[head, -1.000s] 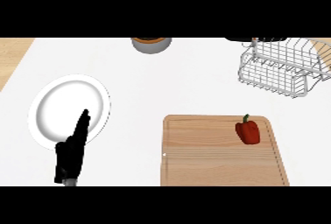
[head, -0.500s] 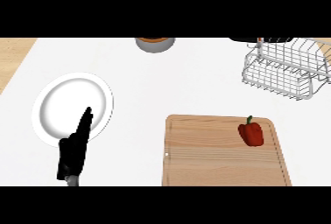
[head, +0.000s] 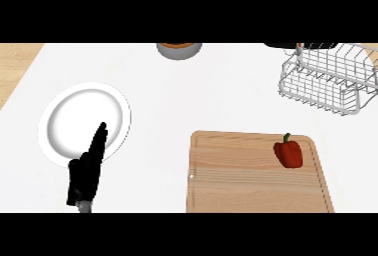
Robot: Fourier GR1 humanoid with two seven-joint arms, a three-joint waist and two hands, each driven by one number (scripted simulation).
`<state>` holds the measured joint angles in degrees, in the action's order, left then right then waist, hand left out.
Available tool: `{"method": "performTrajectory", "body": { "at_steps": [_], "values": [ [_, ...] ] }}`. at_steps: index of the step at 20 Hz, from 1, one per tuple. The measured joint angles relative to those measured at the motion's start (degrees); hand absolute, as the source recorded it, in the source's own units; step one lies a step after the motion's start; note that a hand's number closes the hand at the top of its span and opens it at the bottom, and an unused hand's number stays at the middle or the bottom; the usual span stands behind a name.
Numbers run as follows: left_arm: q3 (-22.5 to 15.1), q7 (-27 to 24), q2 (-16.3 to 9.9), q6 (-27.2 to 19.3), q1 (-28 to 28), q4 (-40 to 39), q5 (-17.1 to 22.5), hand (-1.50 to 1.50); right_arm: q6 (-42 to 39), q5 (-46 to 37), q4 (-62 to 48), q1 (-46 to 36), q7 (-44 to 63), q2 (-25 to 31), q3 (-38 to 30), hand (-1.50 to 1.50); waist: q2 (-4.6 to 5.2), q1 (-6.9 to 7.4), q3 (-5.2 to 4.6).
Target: Pick the tomato from the cutting board and place it in the tiered basket
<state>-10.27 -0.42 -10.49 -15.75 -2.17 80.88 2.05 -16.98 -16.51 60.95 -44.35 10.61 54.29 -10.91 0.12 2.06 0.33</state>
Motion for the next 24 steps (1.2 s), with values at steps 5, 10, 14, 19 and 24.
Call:
{"method": "performTrajectory", "body": {
  "at_steps": [5, 10, 14, 19, 24],
  "values": [
    [0.3, -0.7, 0.4, 0.0, -0.4, -0.1, -0.6, 0.00, 2.4, -4.8, -6.7, -4.3, -2.4, -3.6, 3.5, 1.50, -0.05, -0.22, 0.02],
    [0.8, -0.8, 0.6, 0.4, -0.4, -0.2, -0.8, 0.00, 6.5, -8.8, -13.5, -7.7, -2.9, -8.0, 5.2, 1.50, -0.10, -0.38, 0.09],
    [0.7, 0.3, 0.6, 0.2, -0.9, 1.0, -1.4, 0.00, 8.4, -9.1, -19.7, -9.4, -5.3, -10.5, 4.0, 1.50, 0.02, -0.38, 0.03],
    [1.1, 0.1, 0.6, 0.9, -0.9, 0.9, -1.1, 0.00, 8.0, -3.7, -25.7, -11.1, -5.4, -14.6, -1.2, -1.50, 0.08, -0.39, 0.08],
    [1.4, -0.3, 0.7, 1.2, -1.3, 1.0, -1.1, 0.00, 7.9, 1.6, -29.5, -13.2, -6.9, -16.8, -6.5, -1.50, 0.04, -0.56, 0.09]
  ]
}}
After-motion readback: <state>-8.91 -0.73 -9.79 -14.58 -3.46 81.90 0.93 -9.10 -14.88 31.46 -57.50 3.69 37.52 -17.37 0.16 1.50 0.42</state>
